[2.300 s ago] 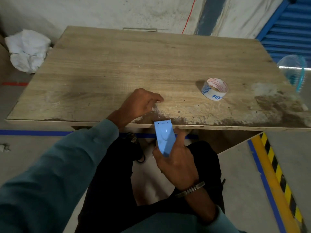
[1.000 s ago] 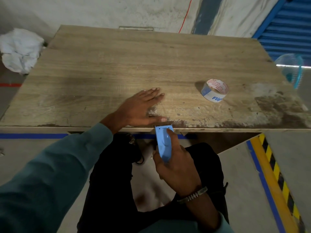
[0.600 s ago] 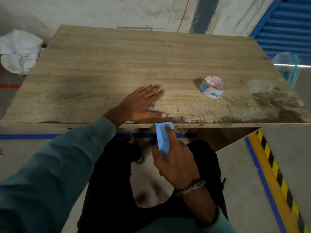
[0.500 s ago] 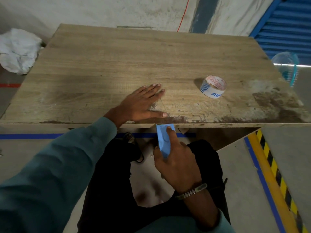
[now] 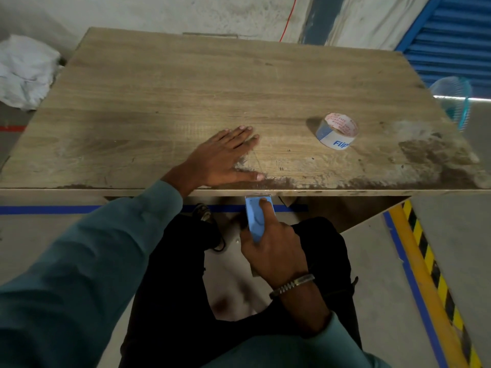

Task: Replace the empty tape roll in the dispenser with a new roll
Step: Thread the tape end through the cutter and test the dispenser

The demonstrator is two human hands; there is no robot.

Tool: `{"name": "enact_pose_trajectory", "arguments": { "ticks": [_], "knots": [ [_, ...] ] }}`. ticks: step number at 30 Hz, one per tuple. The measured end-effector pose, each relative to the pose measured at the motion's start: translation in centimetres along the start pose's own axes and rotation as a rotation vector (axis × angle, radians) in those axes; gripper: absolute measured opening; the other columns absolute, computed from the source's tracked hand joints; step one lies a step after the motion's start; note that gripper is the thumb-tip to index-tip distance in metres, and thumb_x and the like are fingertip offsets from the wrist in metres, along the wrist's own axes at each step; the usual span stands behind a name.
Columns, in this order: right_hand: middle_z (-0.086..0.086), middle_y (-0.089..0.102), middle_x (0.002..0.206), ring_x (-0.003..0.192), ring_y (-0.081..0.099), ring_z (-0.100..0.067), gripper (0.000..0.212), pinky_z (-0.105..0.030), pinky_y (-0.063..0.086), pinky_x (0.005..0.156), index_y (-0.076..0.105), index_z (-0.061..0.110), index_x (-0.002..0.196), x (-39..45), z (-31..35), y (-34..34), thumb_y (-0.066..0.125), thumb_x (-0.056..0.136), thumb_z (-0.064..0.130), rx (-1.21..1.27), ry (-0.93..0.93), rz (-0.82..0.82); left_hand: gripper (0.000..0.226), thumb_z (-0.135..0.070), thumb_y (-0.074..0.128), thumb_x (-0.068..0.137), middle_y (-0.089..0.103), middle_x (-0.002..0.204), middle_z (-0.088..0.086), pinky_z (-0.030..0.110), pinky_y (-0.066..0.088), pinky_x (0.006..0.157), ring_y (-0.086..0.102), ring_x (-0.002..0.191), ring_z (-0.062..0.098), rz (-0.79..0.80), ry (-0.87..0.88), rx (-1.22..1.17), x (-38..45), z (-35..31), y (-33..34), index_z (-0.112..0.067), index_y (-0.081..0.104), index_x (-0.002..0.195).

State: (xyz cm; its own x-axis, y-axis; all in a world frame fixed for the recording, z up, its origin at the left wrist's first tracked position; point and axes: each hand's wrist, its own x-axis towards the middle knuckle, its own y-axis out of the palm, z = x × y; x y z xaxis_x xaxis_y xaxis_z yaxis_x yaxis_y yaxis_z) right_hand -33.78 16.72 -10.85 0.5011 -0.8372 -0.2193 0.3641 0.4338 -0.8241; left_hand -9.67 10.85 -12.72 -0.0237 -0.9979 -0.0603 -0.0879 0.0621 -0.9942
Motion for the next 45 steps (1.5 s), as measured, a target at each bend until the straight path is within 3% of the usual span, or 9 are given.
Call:
{"name": "enact_pose_trajectory", "arguments": {
  "ticks": [5, 9, 15, 22, 27, 30, 34, 41, 45],
  "knots": [
    [-0.012, 0.069, 0.106, 0.099, 0.067, -0.036, 0.061, -0.033, 0.044, 0.072, 0.047, 0.025, 0.142, 1.1, 0.8, -1.4, 0.067, 0.087, 0.040, 0.070, 0.031, 0.059, 0.112, -0.094, 0.014, 0.081, -0.006, 0.176, 0.003, 0.039, -0.002, 0.131, -0.006, 0.163, 0.017, 0.032, -0.013, 0.007, -0.5, -0.5, -0.7, -0.024, -0.002, 0.167],
    [-0.010, 0.068, 0.126, 0.116, 0.065, -0.037, 0.047, -0.039, 0.052, 0.093, 0.063, 0.023, 0.128, 1.1, -1.1, 0.7, 0.056, 0.090, 0.050, -0.030, 0.043, 0.252, 0.111, -0.094, 0.016, 0.082, -0.009, 0.176, 0.002, 0.039, -0.003, 0.131, -0.007, 0.162, 0.018, 0.064, -0.013, -0.006, -0.4, -0.8, -0.9, -0.026, -0.005, 0.167],
    [-0.013, 0.064, 0.136, 0.125, 0.061, -0.038, 0.068, -0.039, 0.049, 0.102, 0.043, 0.031, 0.152, 0.1, -1.9, 0.5, 0.065, 0.090, 0.049, 0.067, 0.087, 0.156, 0.112, -0.095, 0.022, 0.082, -0.002, 0.176, 0.002, 0.038, 0.000, 0.130, -0.001, 0.163, 0.018, 0.029, -0.047, -0.041, -0.6, -0.8, -1.0, -0.026, 0.002, 0.167],
    [0.001, 0.069, 0.127, 0.108, 0.069, -0.024, 0.081, -0.028, 0.049, 0.086, 0.025, 0.040, 0.158, -3.5, -1.7, -2.2, 0.065, 0.089, 0.050, 0.106, -0.090, -0.009, 0.081, -0.080, 0.039, 0.095, 0.033, 0.169, 0.006, 0.048, 0.031, 0.124, 0.032, 0.156, 0.027, -0.332, -0.095, -0.153, -0.8, -0.1, 0.7, -0.030, 0.039, 0.159],
    [0.009, 0.073, 0.104, 0.076, 0.072, -0.017, 0.078, -0.033, 0.062, 0.074, 0.030, 0.047, 0.154, -3.7, -2.5, -2.9, 0.068, 0.086, 0.046, 0.297, -0.102, -0.101, 0.055, -0.049, 0.037, 0.103, 0.055, 0.150, 0.008, 0.052, 0.044, 0.110, 0.051, 0.138, 0.032, -0.367, -0.178, -0.180, -0.3, 0.4, 0.6, -0.022, 0.053, 0.148],
    [0.012, 0.073, 0.098, 0.079, 0.072, -0.011, 0.074, -0.030, 0.062, 0.072, 0.040, 0.041, 0.152, -2.9, -3.0, -3.1, 0.075, 0.087, 0.040, 0.394, -0.112, -0.187, 0.042, -0.047, 0.041, 0.098, 0.061, 0.130, 0.005, 0.047, 0.046, 0.097, 0.056, 0.121, 0.032, -0.371, -0.207, -0.179, 0.3, 0.6, -0.5, -0.023, 0.064, 0.123],
    [0.019, 0.064, 0.104, 0.091, 0.067, -0.005, 0.081, -0.002, 0.046, 0.071, 0.038, 0.036, 0.156, -2.5, -3.2, -3.9, 0.080, 0.086, 0.031, 0.389, -0.120, -0.214, 0.029, -0.046, 0.049, 0.096, 0.060, 0.117, 0.002, 0.044, 0.048, 0.089, 0.056, 0.109, 0.029, -0.413, -0.209, -0.225, 0.6, 0.9, 0.1, -0.024, 0.065, 0.107],
    [0.044, 0.060, 0.083, 0.083, 0.057, 0.028, 0.082, 0.002, 0.044, 0.067, 0.040, 0.044, 0.153, -1.5, -3.9, -5.0, 0.083, 0.084, 0.034, 0.412, -0.136, -0.211, 0.005, -0.020, 0.064, 0.100, 0.070, 0.098, 0.003, 0.042, 0.051, 0.080, 0.063, 0.094, 0.027, -0.524, -0.243, -0.445, -0.4, 0.7, -0.2, -0.015, 0.065, 0.101],
    [0.060, 0.053, 0.091, 0.083, 0.056, 0.030, 0.082, 0.003, 0.044, 0.066, 0.039, 0.049, 0.151, -1.0, -4.3, -5.2, 0.084, 0.084, 0.033, 0.431, -0.157, -0.209, 0.010, -0.024, 0.063, 0.102, 0.074, 0.085, -0.008, 0.047, 0.060, 0.076, 0.074, 0.081, 0.021, -0.546, -0.289, -0.653, -4.0, 0.9, -1.1, -0.030, 0.058, 0.095]
  ]
}}
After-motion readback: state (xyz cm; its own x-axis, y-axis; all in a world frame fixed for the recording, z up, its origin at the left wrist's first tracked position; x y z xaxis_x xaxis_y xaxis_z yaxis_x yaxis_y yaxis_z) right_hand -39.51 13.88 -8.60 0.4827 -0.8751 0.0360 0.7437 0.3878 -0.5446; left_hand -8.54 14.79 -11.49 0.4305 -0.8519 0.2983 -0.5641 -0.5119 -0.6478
